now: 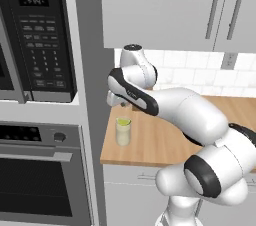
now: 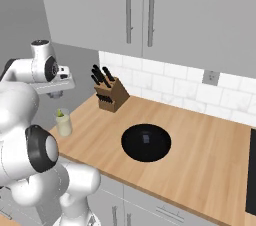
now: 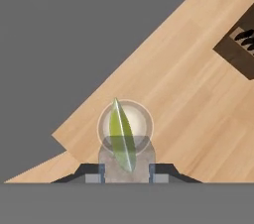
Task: Grab a lemon wedge from the fridge and one ice cube from the ice bowl, and put them in the glass of lemonade.
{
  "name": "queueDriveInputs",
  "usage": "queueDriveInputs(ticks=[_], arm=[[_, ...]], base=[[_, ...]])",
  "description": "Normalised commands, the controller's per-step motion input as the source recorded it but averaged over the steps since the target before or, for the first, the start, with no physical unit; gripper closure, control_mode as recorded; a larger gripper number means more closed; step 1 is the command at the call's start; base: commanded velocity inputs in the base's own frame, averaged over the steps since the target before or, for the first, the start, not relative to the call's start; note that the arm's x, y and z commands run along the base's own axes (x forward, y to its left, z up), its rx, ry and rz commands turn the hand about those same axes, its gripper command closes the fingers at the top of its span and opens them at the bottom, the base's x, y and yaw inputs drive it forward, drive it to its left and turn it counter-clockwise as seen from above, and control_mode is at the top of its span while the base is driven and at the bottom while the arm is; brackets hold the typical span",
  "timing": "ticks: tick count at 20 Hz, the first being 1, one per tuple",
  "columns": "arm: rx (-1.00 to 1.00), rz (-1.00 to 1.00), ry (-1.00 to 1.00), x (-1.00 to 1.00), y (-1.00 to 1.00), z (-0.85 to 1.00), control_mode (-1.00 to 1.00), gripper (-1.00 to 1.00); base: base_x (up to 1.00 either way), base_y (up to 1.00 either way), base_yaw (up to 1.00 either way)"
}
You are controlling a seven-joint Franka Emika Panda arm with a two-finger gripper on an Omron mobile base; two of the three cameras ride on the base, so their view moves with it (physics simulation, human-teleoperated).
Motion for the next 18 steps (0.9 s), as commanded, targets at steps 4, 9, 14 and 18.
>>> queueDriveInputs(ticks=[4,9,14,18], arm=[[0.0,0.0,0.0,0.03,0.0,-0.14,-1.0,1.0],[0.0,0.0,0.02,0.1,0.0,-0.25,-1.0,1.0],[0.0,0.01,0.0,0.03,-0.05,-0.32,-1.0,1.0],[0.0,0.01,0.0,0.01,-0.05,-0.16,-1.0,1.0]], base=[[0.0,0.0,0.0],[0.0,0.0,0.0],[0.0,0.0,0.0],[0.0,0.0,0.0]])
